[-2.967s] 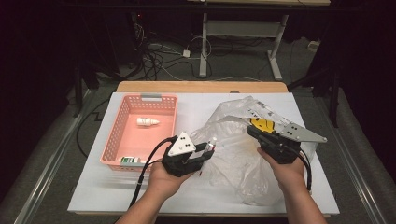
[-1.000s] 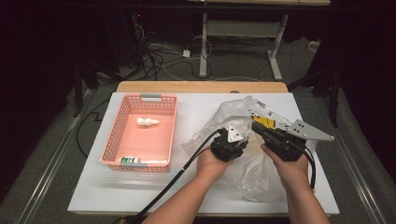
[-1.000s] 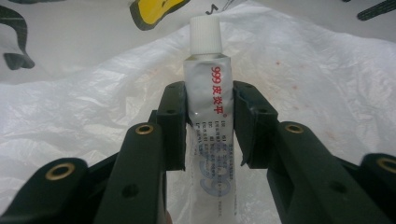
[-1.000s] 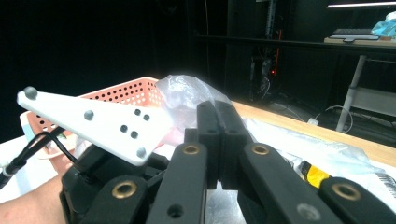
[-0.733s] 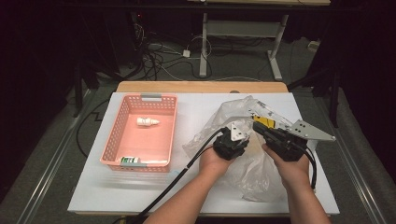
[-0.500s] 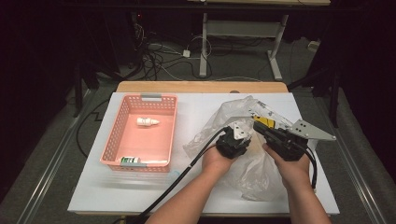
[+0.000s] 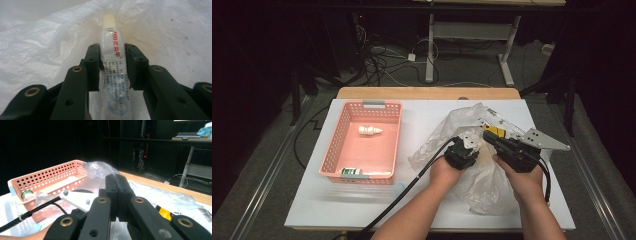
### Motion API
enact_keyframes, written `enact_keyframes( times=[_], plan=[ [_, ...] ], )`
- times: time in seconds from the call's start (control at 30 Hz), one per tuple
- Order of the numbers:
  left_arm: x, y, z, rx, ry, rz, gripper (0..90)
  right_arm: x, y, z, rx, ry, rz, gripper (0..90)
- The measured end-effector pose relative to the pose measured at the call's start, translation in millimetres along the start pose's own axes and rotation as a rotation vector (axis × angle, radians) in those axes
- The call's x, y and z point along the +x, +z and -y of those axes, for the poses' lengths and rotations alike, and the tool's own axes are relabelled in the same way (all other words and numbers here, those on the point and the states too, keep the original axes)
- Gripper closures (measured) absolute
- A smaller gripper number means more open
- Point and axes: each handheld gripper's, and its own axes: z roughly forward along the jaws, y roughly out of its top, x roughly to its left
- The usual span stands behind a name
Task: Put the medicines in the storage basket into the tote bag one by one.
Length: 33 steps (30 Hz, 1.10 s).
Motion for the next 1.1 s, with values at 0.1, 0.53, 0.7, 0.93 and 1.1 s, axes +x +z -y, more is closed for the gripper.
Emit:
enact_keyframes(
  times=[0.1, 0.53, 0.7, 0.93, 1.1],
  plan=[
    [-0.5, 0.8, -0.8, 0.013, 0.001, -0.003, 65.2, -0.1, 0.4, 0.5, 0.003, 0.003, 0.003, 90.0],
    [-2.6, -5.0, -2.0, 0.002, 0.010, 0.030, 54.5, -1.3, -0.6, 1.2, 0.006, 0.004, 0.002, 90.0],
    [-4.1, -16.7, 3.5, -0.014, -0.015, 0.068, 48.8, -1.4, -0.8, 1.5, 0.008, 0.004, 0.003, 90.0],
    [-10.9, -38.8, 20.2, -0.020, 0.025, 0.128, 40.9, 0.3, -0.7, 1.8, 0.015, -0.002, 0.003, 90.0],
    [-14.3, -55.3, 30.7, -0.045, -0.009, 0.179, 35.6, 0.2, -0.9, 2.8, 0.020, -0.005, 0.005, 90.0]
  ],
)
